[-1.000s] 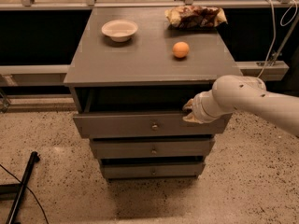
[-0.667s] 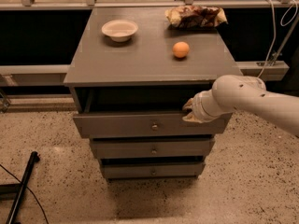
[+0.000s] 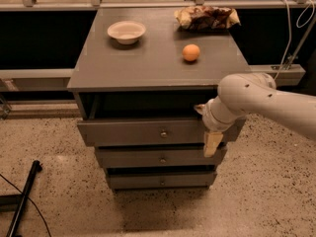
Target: Open top drawer
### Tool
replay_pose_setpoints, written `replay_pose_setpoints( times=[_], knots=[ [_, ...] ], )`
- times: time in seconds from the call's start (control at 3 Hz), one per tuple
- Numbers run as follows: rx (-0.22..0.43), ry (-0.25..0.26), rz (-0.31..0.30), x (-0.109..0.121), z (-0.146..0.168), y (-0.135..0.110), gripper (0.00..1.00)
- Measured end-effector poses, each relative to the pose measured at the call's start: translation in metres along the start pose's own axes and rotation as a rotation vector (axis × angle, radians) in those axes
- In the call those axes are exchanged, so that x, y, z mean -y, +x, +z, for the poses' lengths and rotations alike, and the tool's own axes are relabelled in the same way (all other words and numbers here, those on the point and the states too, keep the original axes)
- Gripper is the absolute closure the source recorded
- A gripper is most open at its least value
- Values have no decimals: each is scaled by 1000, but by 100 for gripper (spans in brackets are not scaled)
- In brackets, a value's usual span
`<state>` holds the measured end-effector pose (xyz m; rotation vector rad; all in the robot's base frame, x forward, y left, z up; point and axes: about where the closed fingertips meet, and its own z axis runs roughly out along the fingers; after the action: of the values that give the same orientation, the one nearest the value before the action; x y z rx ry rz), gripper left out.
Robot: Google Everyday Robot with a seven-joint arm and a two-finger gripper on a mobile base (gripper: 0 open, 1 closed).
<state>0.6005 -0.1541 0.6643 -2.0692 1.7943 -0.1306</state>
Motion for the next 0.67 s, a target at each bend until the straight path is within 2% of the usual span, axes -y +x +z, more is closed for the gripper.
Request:
replay_pose_setpoints(
  times=[0.33, 0.67],
  knots=[
    [-19, -45, -16, -10, -3, 3, 0],
    [-26, -87, -29, -17, -2, 5, 18]
  ],
)
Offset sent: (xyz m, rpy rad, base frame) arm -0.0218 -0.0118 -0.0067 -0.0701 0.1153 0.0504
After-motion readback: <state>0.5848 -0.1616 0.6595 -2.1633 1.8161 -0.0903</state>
